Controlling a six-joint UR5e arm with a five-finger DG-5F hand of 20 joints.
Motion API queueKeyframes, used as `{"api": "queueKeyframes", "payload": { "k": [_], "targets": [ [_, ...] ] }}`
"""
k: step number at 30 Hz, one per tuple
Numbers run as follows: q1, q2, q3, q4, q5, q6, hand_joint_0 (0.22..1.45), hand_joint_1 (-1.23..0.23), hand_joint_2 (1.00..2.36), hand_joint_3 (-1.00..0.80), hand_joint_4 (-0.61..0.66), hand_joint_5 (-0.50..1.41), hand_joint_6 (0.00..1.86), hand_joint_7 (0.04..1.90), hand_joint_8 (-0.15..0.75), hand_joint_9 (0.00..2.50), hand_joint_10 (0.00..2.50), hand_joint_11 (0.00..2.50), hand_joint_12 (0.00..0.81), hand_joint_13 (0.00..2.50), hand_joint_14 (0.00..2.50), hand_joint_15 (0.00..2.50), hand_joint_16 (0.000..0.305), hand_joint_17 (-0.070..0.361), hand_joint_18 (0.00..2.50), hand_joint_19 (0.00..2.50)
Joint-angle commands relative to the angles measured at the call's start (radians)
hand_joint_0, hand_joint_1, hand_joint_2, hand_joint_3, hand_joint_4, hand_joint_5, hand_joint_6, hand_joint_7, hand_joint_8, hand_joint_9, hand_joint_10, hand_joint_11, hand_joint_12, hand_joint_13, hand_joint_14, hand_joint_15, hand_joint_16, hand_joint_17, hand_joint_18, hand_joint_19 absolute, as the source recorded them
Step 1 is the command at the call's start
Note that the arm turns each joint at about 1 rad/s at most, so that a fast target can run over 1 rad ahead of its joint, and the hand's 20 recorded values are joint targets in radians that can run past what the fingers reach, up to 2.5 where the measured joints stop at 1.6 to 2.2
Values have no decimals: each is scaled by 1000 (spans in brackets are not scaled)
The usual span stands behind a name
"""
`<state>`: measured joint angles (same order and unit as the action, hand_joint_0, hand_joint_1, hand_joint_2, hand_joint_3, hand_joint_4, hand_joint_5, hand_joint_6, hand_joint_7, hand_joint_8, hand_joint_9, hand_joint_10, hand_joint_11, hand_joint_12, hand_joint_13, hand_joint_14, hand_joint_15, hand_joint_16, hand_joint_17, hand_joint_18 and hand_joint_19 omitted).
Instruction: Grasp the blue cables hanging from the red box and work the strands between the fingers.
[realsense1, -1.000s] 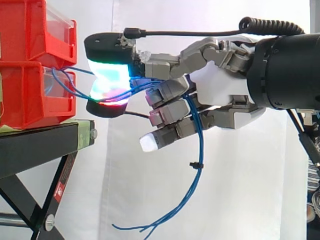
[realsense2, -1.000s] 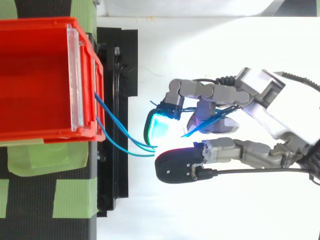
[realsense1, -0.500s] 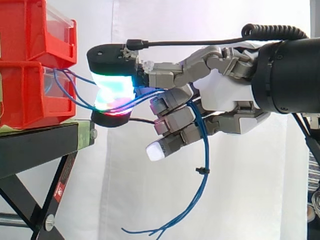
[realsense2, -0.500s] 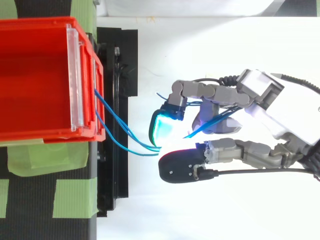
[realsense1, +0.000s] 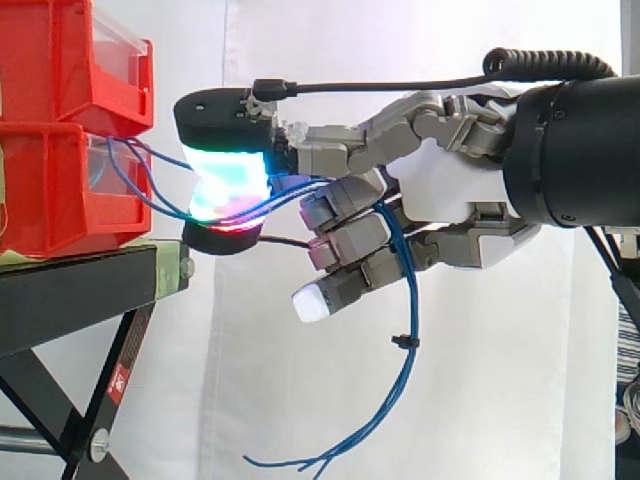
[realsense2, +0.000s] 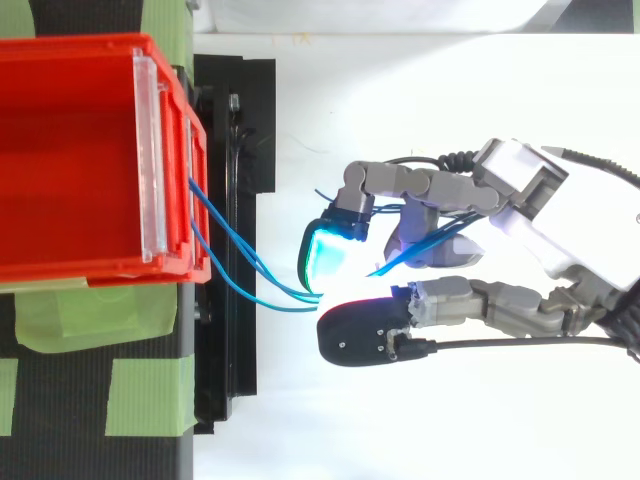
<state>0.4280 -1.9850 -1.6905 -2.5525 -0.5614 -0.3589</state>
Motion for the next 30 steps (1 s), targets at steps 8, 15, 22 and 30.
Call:
{"api": "queueKeyframes", "payload": {
  "k": [8,15,22,30],
  "targets": [
    [0,0,0,0,0,0,864,-707,1016,-578,110,478,359,1494,439,632,2500,2500,480,436,2500,1851,56,126,873,832],
    [0,0,0,0,0,0,867,-706,1016,-581,99,475,371,1487,440,631,2500,2500,479,436,2500,1852,56,125,874,840],
    [0,0,0,0,0,0,866,-708,1016,-573,95,469,388,1482,437,628,2500,2500,475,435,2500,1855,56,126,881,832],
    [0,0,0,0,0,0,866,-708,1016,-574,102,462,412,1473,437,630,2500,2500,474,435,2500,1846,55,125,878,827]
  ]
}}
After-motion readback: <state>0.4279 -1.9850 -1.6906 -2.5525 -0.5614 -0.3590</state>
